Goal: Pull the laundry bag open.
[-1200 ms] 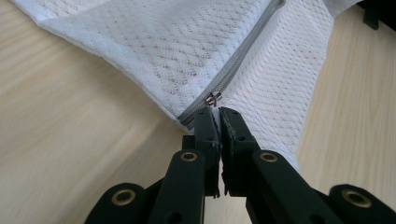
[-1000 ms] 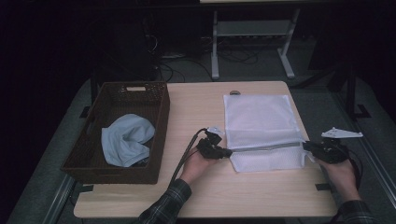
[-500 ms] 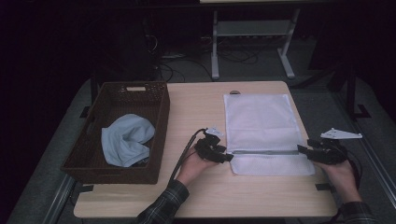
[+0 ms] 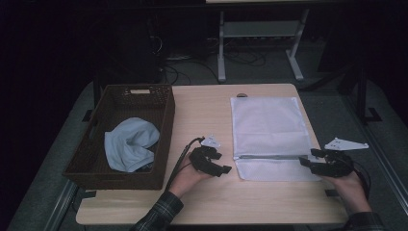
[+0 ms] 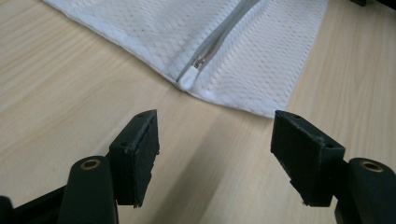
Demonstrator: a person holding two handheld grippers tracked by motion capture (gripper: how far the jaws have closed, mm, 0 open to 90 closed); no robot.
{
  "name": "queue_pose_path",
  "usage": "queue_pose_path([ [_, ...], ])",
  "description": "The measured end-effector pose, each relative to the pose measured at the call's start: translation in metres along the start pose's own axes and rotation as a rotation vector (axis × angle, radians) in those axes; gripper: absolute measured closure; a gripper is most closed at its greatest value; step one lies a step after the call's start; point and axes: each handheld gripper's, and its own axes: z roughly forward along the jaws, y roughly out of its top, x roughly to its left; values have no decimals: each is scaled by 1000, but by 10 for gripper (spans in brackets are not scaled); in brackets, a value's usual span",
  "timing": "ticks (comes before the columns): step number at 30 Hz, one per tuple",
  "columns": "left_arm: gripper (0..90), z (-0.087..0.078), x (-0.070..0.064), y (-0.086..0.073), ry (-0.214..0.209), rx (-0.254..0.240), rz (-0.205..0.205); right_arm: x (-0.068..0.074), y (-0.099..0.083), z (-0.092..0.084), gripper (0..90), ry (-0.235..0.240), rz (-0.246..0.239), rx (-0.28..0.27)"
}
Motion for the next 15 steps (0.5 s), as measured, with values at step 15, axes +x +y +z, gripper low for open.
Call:
queue_pose_path([
  [15, 291, -31, -15, -26, 24, 8, 3, 55, -2, -2, 319, 128, -69, 10],
])
